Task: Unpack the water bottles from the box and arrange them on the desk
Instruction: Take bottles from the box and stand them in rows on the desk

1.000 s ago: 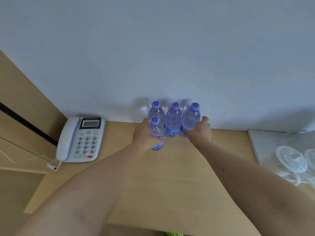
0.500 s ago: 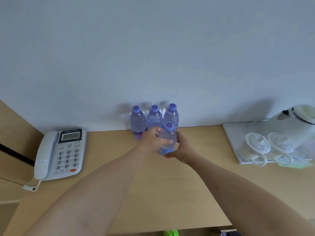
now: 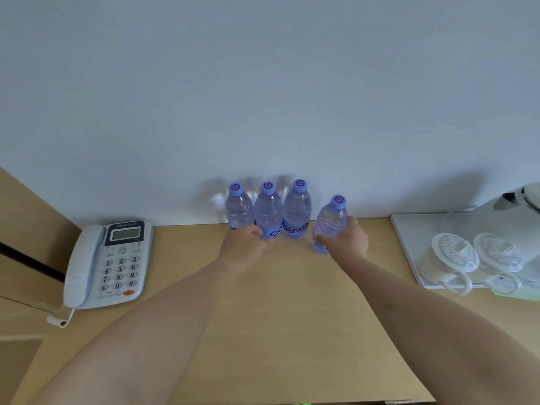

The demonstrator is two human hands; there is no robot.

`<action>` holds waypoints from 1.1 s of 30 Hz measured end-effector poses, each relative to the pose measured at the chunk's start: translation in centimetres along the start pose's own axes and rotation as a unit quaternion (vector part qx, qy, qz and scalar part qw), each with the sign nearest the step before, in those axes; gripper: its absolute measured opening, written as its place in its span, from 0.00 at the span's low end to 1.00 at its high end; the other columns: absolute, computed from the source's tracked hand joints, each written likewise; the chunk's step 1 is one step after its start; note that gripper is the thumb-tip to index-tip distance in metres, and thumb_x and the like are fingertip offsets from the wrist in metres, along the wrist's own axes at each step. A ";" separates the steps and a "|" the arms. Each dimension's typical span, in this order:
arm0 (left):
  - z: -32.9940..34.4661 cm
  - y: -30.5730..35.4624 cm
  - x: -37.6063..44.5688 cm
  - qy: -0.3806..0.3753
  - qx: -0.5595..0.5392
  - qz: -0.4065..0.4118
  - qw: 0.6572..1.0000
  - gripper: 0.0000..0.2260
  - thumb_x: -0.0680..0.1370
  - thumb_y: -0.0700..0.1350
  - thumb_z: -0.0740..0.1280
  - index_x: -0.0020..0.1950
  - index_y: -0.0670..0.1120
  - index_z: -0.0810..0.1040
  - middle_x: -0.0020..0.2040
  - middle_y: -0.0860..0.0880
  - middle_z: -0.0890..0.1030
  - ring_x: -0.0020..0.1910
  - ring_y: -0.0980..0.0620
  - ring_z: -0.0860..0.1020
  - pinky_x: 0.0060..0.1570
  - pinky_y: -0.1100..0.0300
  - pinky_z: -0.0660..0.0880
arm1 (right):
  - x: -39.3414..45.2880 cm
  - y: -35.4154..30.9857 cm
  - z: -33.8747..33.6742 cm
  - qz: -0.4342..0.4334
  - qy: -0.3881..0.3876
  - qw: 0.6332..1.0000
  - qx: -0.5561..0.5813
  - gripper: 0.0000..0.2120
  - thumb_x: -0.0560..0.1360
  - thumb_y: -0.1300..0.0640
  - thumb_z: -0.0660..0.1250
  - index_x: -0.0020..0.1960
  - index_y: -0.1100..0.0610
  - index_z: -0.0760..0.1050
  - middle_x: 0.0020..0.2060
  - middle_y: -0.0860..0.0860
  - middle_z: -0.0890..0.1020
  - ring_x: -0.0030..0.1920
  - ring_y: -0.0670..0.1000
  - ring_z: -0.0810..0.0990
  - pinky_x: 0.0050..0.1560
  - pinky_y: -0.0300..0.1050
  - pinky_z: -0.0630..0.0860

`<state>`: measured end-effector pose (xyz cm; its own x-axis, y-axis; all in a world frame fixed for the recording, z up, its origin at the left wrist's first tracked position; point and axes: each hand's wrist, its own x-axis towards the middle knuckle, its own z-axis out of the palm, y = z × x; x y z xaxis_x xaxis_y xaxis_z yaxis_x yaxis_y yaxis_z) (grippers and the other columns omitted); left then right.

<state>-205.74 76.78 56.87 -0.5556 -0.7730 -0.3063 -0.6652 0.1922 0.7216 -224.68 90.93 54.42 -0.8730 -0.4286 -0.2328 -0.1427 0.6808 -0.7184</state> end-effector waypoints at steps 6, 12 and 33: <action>0.2 -1.8 -0.6 0.013 0.179 0.071 0.981 0.14 0.72 0.50 0.67 0.55 0.47 0.80 0.54 0.49 0.81 0.54 0.47 0.78 0.53 0.53 0.76 | 2.1 -1.2 1.3 -0.026 0.015 0.999 0.012 0.25 0.61 0.51 0.77 0.51 0.56 0.69 0.39 0.51 0.78 0.41 0.55 0.78 0.36 0.46 0.75; 0.3 -2.9 -0.5 0.019 0.199 0.073 0.977 0.19 0.73 0.52 0.67 0.64 0.51 0.77 0.62 0.50 0.78 0.60 0.49 0.76 0.58 0.57 0.73 | 3.9 -1.8 1.4 -0.019 0.000 0.999 0.027 0.26 0.61 0.53 0.78 0.51 0.56 0.68 0.41 0.51 0.77 0.42 0.54 0.77 0.34 0.44 0.72; 0.6 6.0 -9.3 0.005 0.272 0.270 0.924 0.17 0.73 0.53 0.64 0.60 0.50 0.72 0.57 0.48 0.73 0.61 0.44 0.70 0.56 0.48 0.72 | -12.4 0.8 -9.5 -0.113 0.036 0.968 -0.221 0.44 0.63 0.44 0.77 0.74 0.49 0.61 0.70 0.52 0.67 0.68 0.58 0.67 0.63 0.53 0.71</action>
<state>-204.86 85.43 63.67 -0.8768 -0.4806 0.0148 -0.4460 0.8244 0.3484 -218.42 102.38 62.93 -0.8245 -0.5640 -0.0450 -0.5049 0.7694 -0.3913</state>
